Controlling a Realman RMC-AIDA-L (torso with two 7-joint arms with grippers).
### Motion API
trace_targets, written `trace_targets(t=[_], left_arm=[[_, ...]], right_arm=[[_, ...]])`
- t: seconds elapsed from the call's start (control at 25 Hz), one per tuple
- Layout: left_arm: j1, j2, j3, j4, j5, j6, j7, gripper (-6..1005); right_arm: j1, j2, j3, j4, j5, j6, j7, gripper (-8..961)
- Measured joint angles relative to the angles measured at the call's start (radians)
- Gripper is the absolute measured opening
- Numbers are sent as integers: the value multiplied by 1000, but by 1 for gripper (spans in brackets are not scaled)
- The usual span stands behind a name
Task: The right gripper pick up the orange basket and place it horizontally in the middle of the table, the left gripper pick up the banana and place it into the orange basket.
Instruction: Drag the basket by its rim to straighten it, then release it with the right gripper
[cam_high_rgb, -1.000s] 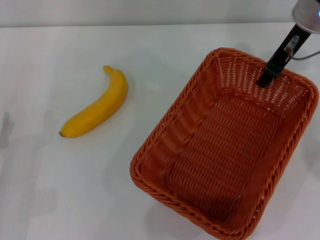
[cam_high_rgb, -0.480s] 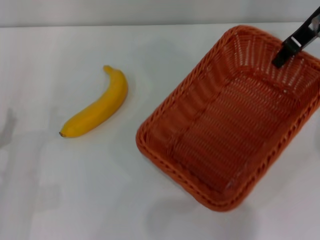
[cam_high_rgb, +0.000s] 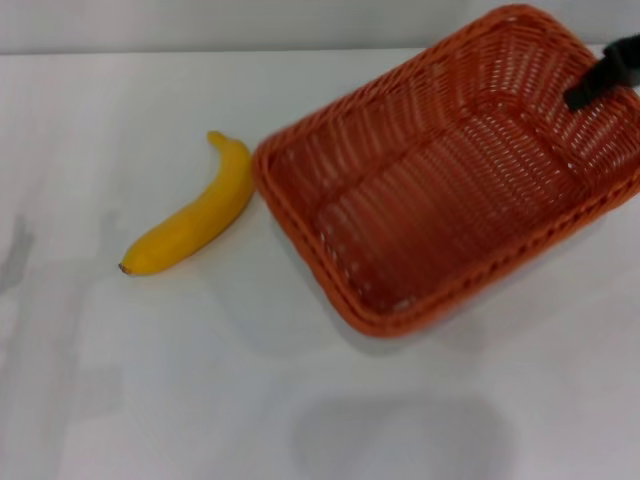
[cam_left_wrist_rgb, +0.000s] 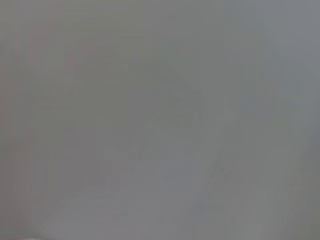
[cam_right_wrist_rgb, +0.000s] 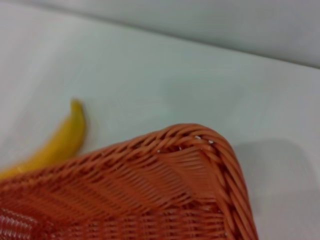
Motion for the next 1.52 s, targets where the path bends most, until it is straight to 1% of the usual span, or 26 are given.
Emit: trace_targets(t=[0.08,0.2,0.32,0.4,0.52,0.6,0.64,0.68,0.76,0.88,1.0,1.08,1.16,1.4,1.52], left_arm=[[-4,1,0,1,0,0,1,862],[-11,2,0,1,0,-1,1,861],[-14,2,0,1,0,-3,1,861],[-15,3,0,1,0,-3,3,861],[-16,4,0,1,0,-3,5,862],[-17,5,0,1,0,-3,5,862],[-17,6,0,1,0,-3,6,862],[-17,6,0,1,0,-3,6,862],[-15,6,0,1,0,-3,6,861],[-13,6,0,1,0,-3,6,861],[-11,7,0,6,0,-3,6,861],[-6,7,0,14,-1,-3,7,862],[-2,7,0,21,-3,-3,12,862],[-5,7,0,24,-25,-2,18,861],[-9,7,0,24,-33,-2,25,862]], right_arm=[[-42,-7,32,1,46,0,0,154],[-100,-10,40,3,122,-1,6,157],[-151,1,42,-1,189,-5,21,160],[-181,19,40,-16,232,0,30,162],[-216,73,34,-79,253,30,44,165],[-227,119,34,-137,252,50,49,166],[-230,134,34,-155,250,56,51,167],[-236,165,32,-191,246,74,55,168],[-247,204,25,-230,242,107,61,170],[-257,234,4,-257,242,138,68,173],[-258,248,-34,-265,242,161,95,176],[-260,251,-78,-268,242,179,121,178],[-263,252,-122,-273,243,191,152,179],[-273,254,-166,-299,244,176,220,185],[-294,255,-213,-324,252,172,261,188]])
